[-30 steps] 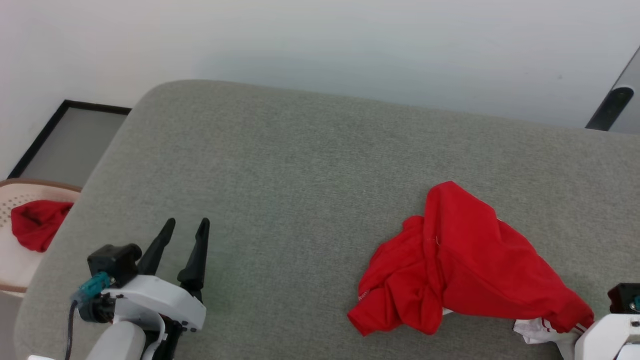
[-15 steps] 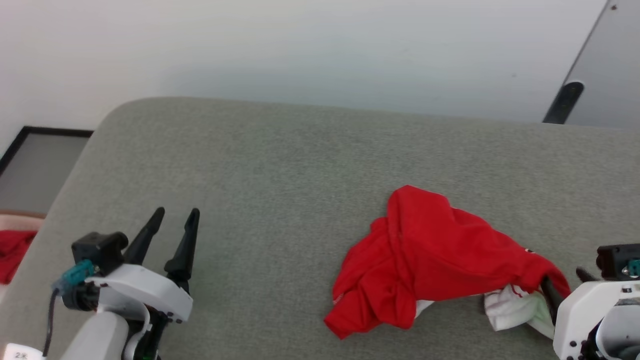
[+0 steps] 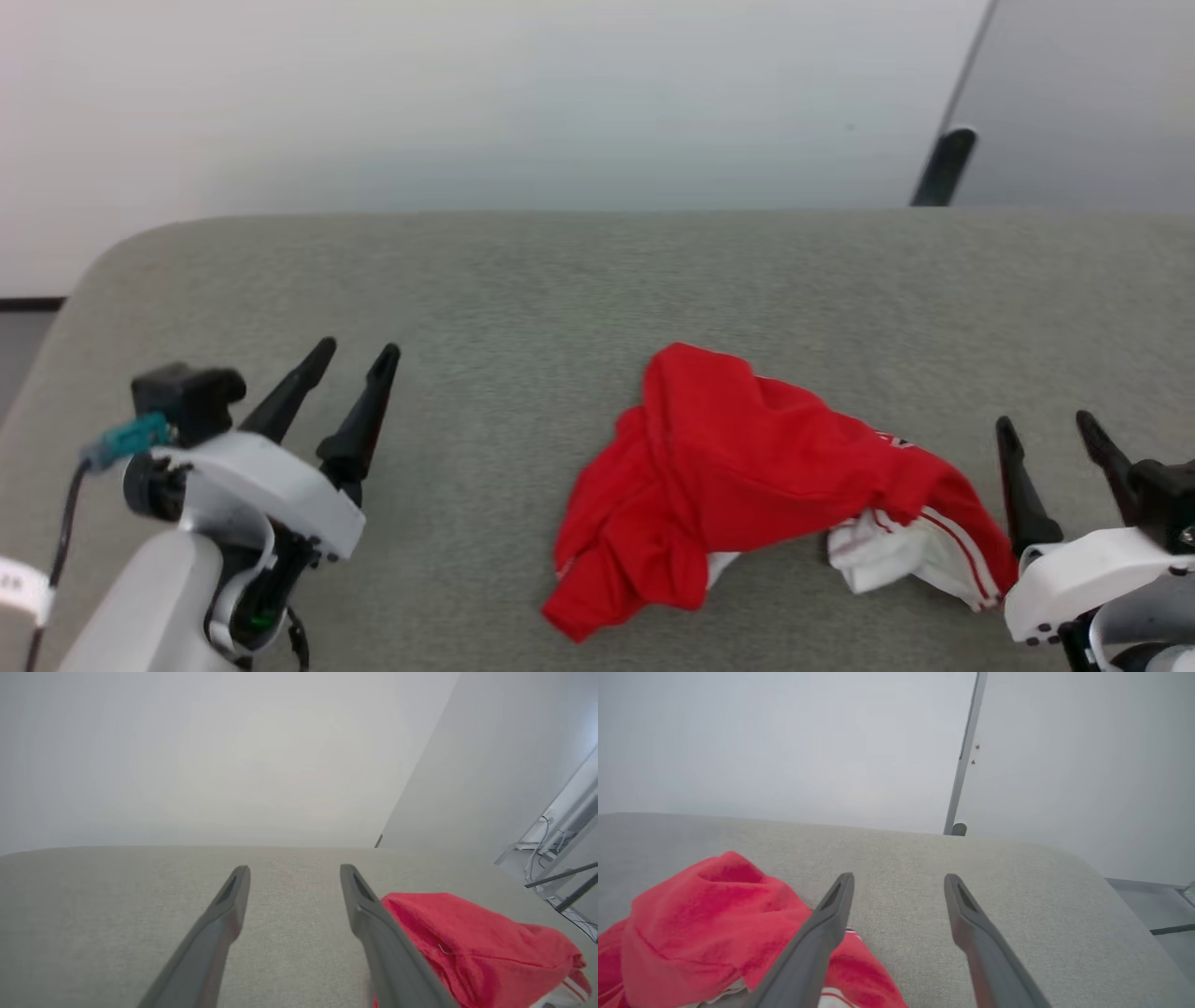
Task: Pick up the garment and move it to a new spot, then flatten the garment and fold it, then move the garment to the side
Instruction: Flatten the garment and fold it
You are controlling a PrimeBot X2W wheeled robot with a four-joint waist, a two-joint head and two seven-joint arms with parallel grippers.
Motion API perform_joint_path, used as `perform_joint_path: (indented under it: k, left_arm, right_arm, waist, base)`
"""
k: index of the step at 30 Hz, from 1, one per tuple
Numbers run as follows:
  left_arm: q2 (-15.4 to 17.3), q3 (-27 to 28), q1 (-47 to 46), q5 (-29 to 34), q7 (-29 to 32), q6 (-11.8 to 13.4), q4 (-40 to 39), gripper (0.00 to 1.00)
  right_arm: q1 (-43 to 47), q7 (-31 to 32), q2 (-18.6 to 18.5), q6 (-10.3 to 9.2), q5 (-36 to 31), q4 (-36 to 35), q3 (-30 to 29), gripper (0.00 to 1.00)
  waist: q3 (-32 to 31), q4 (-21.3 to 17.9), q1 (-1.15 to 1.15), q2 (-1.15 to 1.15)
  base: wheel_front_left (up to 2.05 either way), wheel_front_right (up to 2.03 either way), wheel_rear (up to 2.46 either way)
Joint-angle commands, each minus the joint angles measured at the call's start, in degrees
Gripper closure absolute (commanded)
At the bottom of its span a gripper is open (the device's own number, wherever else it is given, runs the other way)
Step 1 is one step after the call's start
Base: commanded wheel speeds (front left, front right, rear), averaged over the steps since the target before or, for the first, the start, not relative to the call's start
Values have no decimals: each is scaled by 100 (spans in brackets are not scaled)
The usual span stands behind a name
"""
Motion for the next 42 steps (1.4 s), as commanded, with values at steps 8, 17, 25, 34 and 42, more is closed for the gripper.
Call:
perform_joint_path:
  k: [8,17,25,34,42]
  left_arm:
    - [208,-512,-498,-894,1182,-23,-208,0]
    - [285,-987,-1186,-1968,4150,714,262,0]
    - [310,-1352,-1489,-1996,5251,1228,468,0]
    - [135,-1559,-1549,-1957,5360,1099,1264,0]
    - [-287,-1453,-1514,-2374,5405,889,1896,100]
  right_arm:
    - [-261,-602,181,-6,-231,374,-363,0]
    - [-468,-727,228,-6,-164,621,-512,0]
    - [-608,-772,234,-6,76,855,-458,0]
    - [-769,-797,233,-6,169,1001,-412,0]
    - [-804,-822,233,-6,200,1034,-476,0]
  waist:
    - [253,-726,0,0]
    - [533,-1112,0,0]
    - [752,-1333,0,0]
    - [933,-1431,0,0]
    - [958,-1393,0,0]
  base:
    - [0,0,0]
    - [0,0,0]
    - [0,0,0]
    - [0,0,0]
    - [0,0,0]
